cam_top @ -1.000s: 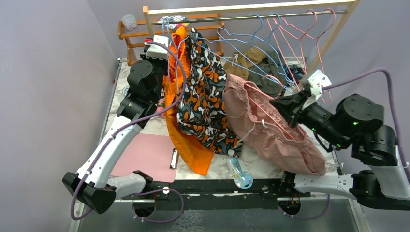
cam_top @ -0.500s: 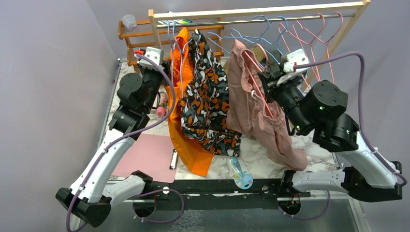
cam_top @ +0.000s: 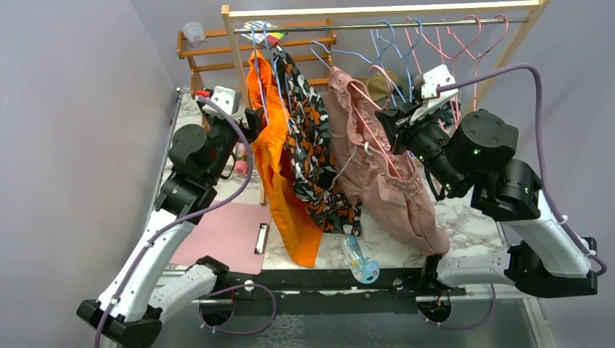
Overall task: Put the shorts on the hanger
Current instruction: Place the hanger at the clothesline.
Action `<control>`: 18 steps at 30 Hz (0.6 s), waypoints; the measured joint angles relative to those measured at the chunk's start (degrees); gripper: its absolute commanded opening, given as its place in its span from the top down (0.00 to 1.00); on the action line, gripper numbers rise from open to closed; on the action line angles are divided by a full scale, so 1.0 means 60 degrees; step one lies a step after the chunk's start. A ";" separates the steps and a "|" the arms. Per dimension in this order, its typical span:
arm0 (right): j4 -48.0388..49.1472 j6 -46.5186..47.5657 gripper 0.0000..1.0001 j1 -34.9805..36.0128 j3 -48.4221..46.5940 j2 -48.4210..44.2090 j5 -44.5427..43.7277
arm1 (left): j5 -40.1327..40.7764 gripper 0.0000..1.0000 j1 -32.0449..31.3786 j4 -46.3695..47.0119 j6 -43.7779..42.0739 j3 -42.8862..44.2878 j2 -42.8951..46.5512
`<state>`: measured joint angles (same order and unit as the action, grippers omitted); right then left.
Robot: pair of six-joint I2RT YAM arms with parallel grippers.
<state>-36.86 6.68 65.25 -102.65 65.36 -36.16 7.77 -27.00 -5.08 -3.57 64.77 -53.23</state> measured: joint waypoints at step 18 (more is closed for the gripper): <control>0.1537 0.0262 0.99 -0.0004 0.0882 0.0765 0.0164 | 0.2076 0.01 0.0000 0.0149 0.0455 -0.2477 0.3493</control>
<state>-27.64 8.25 65.23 -97.36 69.95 -35.18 20.23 -27.00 -4.19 -0.84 49.91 -32.27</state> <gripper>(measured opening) 0.017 0.989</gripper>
